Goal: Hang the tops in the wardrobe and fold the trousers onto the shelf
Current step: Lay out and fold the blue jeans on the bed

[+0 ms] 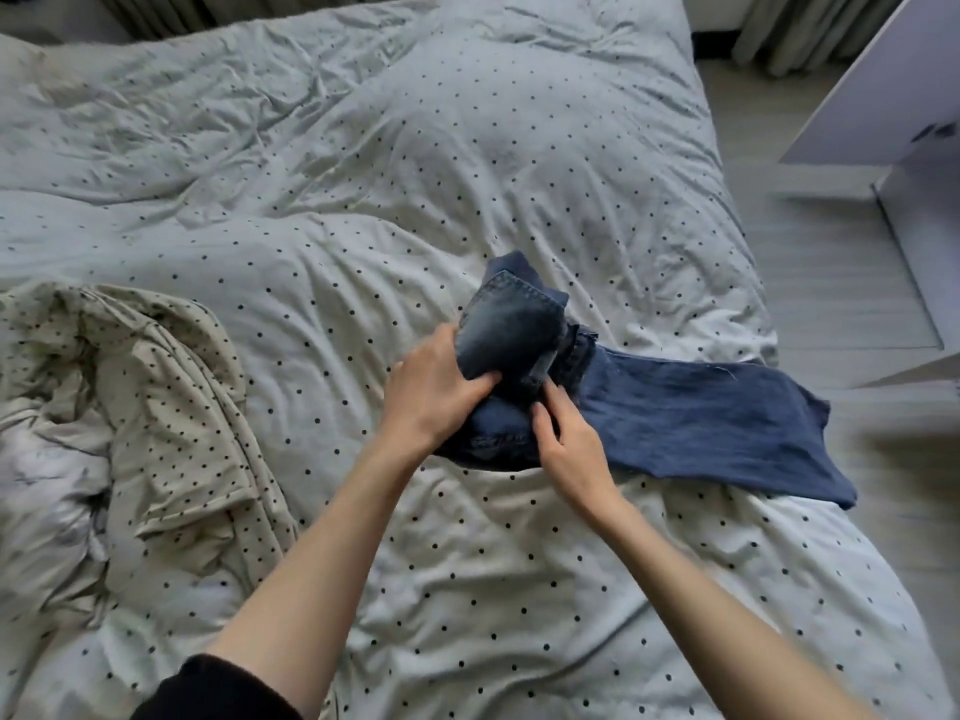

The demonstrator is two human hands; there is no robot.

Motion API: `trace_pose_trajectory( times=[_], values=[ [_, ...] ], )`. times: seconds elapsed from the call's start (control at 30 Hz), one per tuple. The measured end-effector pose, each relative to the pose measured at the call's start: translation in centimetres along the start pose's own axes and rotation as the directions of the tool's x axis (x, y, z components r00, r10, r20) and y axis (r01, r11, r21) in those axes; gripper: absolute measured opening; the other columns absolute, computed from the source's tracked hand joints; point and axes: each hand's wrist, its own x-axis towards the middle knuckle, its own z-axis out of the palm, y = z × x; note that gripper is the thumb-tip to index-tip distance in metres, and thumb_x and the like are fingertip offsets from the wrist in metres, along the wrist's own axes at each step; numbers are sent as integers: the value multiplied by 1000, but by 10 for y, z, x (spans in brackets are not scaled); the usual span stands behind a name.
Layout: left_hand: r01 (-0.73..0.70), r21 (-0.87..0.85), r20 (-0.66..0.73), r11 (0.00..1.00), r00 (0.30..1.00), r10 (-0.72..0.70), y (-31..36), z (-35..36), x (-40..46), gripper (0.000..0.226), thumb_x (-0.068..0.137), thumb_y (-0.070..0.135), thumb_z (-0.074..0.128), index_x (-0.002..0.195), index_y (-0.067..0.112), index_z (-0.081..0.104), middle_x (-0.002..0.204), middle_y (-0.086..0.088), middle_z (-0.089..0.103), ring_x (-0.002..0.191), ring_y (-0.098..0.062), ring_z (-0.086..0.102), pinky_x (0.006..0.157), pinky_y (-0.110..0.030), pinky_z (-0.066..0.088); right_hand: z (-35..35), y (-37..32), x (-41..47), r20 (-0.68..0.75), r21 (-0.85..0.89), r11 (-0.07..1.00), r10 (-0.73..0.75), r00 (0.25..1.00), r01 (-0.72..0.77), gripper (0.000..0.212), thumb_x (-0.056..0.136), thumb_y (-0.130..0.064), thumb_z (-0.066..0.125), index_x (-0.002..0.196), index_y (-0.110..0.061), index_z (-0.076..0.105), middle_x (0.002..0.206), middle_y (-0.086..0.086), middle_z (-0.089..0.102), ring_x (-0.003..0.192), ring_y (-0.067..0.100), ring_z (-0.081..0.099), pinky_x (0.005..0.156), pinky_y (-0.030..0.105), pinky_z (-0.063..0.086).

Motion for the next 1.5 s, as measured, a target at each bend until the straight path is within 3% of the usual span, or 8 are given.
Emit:
trace_pose_trajectory(
  times=[0.2, 0.67, 0.83, 0.97, 1.13, 1.3, 1.43, 1.5],
  values=[
    [-76, -80, -33, 994, 997, 73, 27, -47, -20, 43, 78, 36, 71, 110, 13, 52, 103, -12, 66, 99, -34, 60, 81, -41, 48, -21, -52, -25, -170, -168, 980, -134, 976, 105, 41, 100, -18, 38, 141, -16, 43, 150, 7, 34, 139, 20, 30, 114, 30, 23],
    [136, 109, -227, 985, 968, -108, -85, -192, -76, 41, 71, 38, 76, 103, 17, 61, 102, -13, 68, 98, -34, 61, 70, -32, 40, 88, -167, -64, 345, -125, 949, -232, 910, 290, 49, 99, -35, 39, 147, -31, 30, 160, -3, 2, 143, 13, 19, 110, 25, 23],
    [282, 104, -1, 954, 959, -283, -126, -141, -100, 50, 77, 36, 71, 118, 13, 54, 114, -13, 63, 107, -31, 58, 88, -38, 46, 117, -145, -69, 365, 30, 1000, -13, 931, 2, 32, 98, -20, 40, 123, -8, 57, 126, 8, 59, 118, 21, 52, 98, 28, 37],
    [191, -99, 166, 977, 971, -173, -116, -91, -104, 49, 85, 21, 62, 132, 12, 51, 101, -2, 69, 100, -21, 63, 91, -33, 47, 94, -107, -77, 472, 282, 844, 292, 832, -457, 24, 100, -31, 40, 85, -20, 56, 73, -5, 53, 66, 7, 48, 62, 22, 40],
    [97, -342, 187, 935, 982, -33, -79, -48, -96, 38, 94, 6, 46, 132, 8, 52, 114, -6, 67, 112, -21, 59, 103, -35, 41, 59, -68, -70, 492, 486, 668, 325, 808, -564, 26, 99, -34, 41, 96, -29, 66, 94, -15, 71, 89, 16, 69, 98, 36, 43],
    [51, -595, -81, 802, 989, -124, -96, -43, -109, 43, 85, -4, 61, 120, 18, 53, 110, -5, 58, 103, -16, 56, 93, -22, 48, 62, -60, -69, 496, 410, 738, 313, 810, -536, 33, 99, -44, 40, 130, -46, 48, 131, -15, 52, 125, 20, 48, 101, 44, 36],
    [266, -380, 110, 886, 964, -242, -131, -33, -127, 84, 66, 24, 84, 137, 19, 39, 129, 3, 49, 118, -13, 47, 100, -32, 40, 82, -63, -62, 565, 377, 765, 256, 784, -522, 45, 98, -52, 33, 143, -43, 33, 147, -14, 37, 135, 14, 36, 99, 38, 30],
    [345, -271, 25, 898, 936, -352, -148, -30, -127, 74, 67, 27, 82, 130, 15, 47, 126, -4, 56, 115, -23, 52, 89, -32, 43, 94, -72, -56, 596, 363, 787, 215, 774, -498, 47, 98, -53, 27, 142, -38, 36, 140, -18, 39, 128, 5, 38, 99, 31, 31]
  ],
)
